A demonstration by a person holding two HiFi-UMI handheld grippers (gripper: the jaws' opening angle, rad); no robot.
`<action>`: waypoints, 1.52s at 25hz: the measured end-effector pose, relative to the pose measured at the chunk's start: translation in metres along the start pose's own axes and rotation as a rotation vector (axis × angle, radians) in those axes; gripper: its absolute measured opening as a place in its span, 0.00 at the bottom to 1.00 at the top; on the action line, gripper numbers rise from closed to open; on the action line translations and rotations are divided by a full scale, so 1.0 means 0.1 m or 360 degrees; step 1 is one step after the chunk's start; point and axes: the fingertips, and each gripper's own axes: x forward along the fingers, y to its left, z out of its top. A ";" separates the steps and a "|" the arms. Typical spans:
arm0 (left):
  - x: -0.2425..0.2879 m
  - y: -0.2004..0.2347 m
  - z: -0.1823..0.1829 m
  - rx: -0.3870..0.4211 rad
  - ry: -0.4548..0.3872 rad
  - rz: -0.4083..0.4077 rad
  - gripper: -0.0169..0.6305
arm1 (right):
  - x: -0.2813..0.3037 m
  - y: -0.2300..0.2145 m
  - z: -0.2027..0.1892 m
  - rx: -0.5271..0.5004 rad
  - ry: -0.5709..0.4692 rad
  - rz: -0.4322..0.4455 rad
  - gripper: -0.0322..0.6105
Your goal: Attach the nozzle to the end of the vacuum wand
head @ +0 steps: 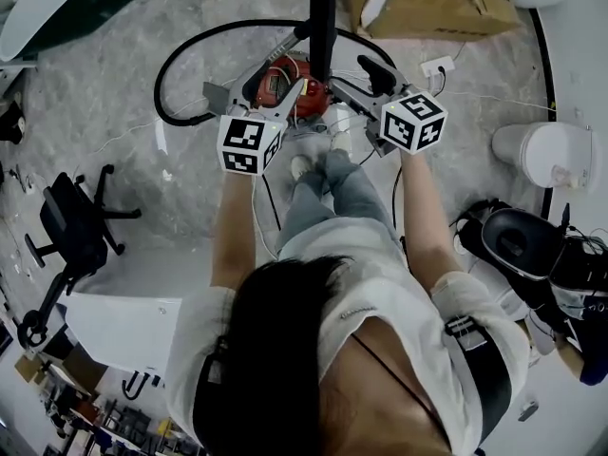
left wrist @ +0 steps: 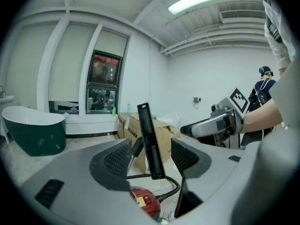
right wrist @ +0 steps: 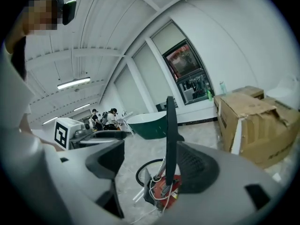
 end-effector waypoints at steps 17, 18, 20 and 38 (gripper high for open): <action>-0.48 -0.32 0.47 -0.0110 -0.0198 0.0122 0.05 | -0.19 0.43 0.24 -0.0101 -0.0126 -0.0211 0.10; -0.51 -0.33 0.49 -0.0132 -0.0187 0.0144 0.05 | -0.19 0.45 0.26 -0.0108 -0.0135 -0.0232 0.10; -0.53 -0.35 0.53 -0.0173 -0.0160 0.0170 0.03 | -0.21 0.45 0.28 -0.0142 -0.0136 -0.0328 0.07; -0.70 -0.29 0.31 -0.0192 -0.0120 0.0312 0.03 | -0.13 0.81 0.12 -0.0210 -0.0104 -0.0523 0.07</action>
